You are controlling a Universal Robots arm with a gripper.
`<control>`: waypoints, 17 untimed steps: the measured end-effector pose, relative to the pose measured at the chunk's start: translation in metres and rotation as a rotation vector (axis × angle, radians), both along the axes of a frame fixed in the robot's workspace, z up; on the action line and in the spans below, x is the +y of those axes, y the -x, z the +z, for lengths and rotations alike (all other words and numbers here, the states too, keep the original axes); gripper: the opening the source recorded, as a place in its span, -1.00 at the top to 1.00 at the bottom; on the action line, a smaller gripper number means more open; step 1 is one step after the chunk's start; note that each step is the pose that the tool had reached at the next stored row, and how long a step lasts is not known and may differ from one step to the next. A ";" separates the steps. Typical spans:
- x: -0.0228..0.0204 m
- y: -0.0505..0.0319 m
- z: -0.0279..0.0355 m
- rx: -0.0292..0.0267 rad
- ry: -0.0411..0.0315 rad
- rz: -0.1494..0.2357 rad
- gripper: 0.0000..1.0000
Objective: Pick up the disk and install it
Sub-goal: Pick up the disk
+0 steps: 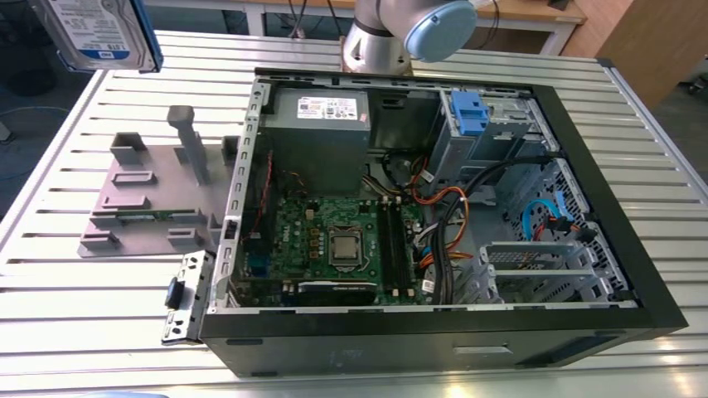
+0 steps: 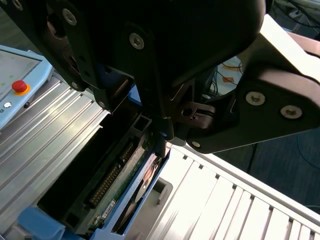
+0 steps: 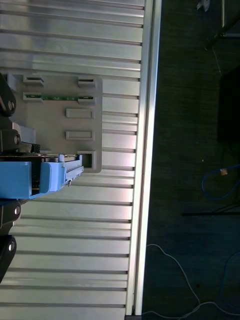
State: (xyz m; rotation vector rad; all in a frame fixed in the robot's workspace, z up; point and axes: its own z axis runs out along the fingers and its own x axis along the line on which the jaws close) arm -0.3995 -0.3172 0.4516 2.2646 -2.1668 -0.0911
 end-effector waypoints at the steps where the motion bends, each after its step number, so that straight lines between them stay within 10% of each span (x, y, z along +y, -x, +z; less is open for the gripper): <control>1: 0.0000 0.0000 0.0002 0.0000 0.0000 0.000 0.26; 17: 0.0000 0.0000 0.0129 0.0001 0.0041 0.000 0.26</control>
